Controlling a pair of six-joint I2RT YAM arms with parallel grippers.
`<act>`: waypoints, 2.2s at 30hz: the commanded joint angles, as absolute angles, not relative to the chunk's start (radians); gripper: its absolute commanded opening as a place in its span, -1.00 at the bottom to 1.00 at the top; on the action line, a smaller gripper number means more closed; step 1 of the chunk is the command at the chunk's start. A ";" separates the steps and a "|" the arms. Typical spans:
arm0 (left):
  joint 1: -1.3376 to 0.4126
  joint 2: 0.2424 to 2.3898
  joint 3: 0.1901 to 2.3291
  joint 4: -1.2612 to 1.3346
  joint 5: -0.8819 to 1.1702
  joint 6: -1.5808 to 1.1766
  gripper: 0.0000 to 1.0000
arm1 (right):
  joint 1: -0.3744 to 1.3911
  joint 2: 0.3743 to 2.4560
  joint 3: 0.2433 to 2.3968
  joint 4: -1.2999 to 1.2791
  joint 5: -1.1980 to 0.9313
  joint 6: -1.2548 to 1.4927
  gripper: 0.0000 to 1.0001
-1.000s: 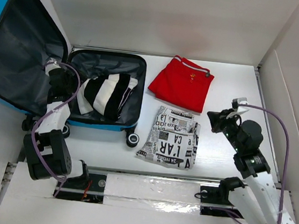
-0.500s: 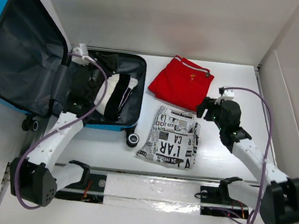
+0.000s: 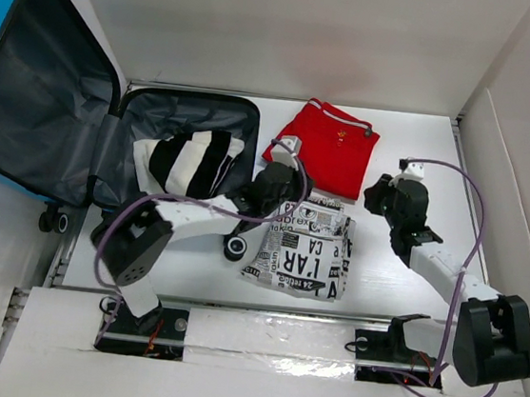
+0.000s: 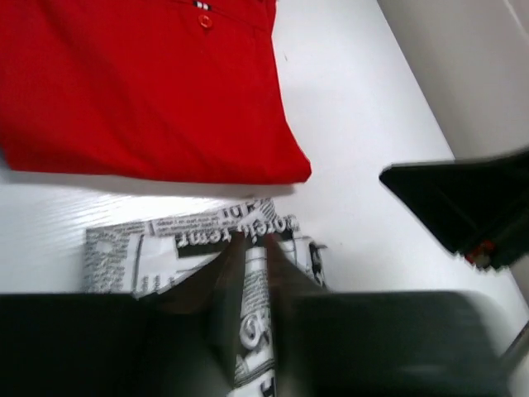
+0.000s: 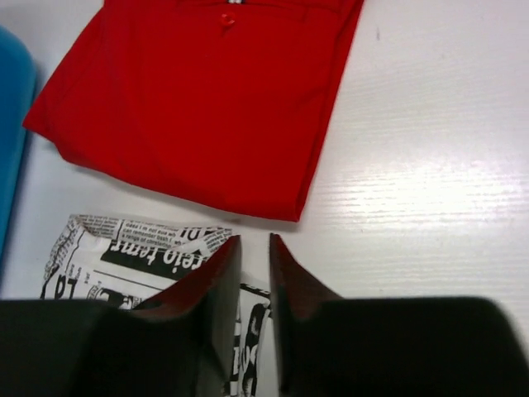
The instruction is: Pack the luggage
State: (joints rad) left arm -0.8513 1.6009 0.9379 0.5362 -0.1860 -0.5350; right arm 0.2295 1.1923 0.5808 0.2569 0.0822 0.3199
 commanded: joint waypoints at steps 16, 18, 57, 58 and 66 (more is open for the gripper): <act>-0.773 2.060 1.331 0.376 -0.186 -0.894 0.81 | 0.150 1.100 0.520 0.390 -0.152 0.328 0.07; -0.773 2.077 1.344 0.359 -0.196 -0.923 0.85 | 0.150 1.078 0.517 0.388 -0.163 0.330 0.09; -0.661 2.300 1.848 0.044 -0.374 -0.569 -1.00 | 0.150 0.745 0.529 0.233 -0.236 0.316 0.34; -0.652 2.251 1.847 0.058 -0.358 -0.499 -1.00 | 0.141 0.752 0.529 0.233 -0.241 0.316 0.34; -0.548 1.985 1.873 -0.058 -0.054 -0.241 -1.00 | 0.132 0.755 0.525 0.239 -0.239 0.308 0.34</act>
State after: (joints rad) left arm -0.6052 2.2219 1.8400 -0.0486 -0.1589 -0.4099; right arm 0.1429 0.7544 0.5087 0.2142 -0.2272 0.3271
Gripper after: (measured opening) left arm 0.081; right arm 0.669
